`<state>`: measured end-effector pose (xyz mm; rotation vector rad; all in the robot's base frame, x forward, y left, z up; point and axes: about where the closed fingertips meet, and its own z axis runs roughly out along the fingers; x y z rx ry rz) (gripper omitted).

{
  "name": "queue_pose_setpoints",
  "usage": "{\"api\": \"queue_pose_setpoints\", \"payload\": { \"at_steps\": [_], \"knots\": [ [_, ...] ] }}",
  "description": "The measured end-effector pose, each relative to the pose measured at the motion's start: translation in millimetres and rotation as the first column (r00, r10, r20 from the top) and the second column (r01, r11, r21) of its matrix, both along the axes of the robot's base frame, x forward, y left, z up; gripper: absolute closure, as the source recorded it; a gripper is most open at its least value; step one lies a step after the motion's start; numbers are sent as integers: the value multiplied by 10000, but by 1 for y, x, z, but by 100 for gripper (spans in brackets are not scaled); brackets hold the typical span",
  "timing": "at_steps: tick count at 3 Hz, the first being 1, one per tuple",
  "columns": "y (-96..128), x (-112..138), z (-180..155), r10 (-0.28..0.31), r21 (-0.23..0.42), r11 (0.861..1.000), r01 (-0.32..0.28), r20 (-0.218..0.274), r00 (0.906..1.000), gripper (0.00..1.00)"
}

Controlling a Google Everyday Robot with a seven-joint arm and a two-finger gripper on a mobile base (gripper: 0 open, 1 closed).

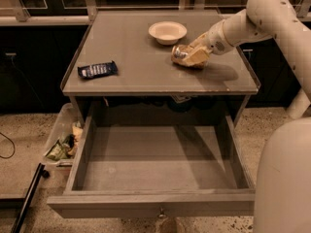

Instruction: Pick orange can from top drawer and place on counter

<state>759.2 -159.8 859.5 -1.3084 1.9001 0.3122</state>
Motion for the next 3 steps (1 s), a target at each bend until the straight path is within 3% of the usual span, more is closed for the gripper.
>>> {"api": "queue_pose_setpoints", "payload": {
  "at_steps": [2,3],
  "knots": [
    [0,0,0,1,0,10000,-1,-1,10000,11],
    [0,0,0,1,0,10000,-1,-1,10000,0]
  ]
}}
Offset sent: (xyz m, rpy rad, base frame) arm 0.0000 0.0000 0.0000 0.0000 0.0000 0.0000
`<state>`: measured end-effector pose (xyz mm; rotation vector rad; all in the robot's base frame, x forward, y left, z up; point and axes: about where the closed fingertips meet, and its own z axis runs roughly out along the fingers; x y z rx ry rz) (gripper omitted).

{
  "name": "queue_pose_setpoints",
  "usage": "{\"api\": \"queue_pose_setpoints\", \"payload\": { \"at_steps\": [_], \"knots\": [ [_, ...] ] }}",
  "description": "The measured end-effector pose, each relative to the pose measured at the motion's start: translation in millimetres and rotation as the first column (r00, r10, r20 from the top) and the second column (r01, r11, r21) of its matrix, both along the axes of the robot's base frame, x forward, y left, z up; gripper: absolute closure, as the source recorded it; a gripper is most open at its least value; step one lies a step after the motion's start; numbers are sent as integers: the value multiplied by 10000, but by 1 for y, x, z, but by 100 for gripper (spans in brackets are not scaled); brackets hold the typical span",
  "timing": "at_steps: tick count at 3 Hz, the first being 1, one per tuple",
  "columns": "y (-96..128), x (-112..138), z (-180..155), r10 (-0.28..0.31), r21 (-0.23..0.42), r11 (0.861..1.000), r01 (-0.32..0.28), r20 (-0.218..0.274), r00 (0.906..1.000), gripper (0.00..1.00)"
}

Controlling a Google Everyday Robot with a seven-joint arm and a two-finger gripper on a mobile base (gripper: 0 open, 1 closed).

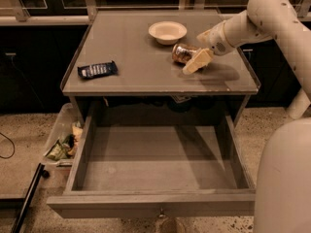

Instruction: Pick orange can from top drawer and place on counter

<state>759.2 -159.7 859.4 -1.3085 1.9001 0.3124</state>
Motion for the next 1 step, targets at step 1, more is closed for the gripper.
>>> {"api": "queue_pose_setpoints", "payload": {
  "at_steps": [1],
  "knots": [
    [0,0,0,0,0,10000,0,0,10000,0]
  ]
}}
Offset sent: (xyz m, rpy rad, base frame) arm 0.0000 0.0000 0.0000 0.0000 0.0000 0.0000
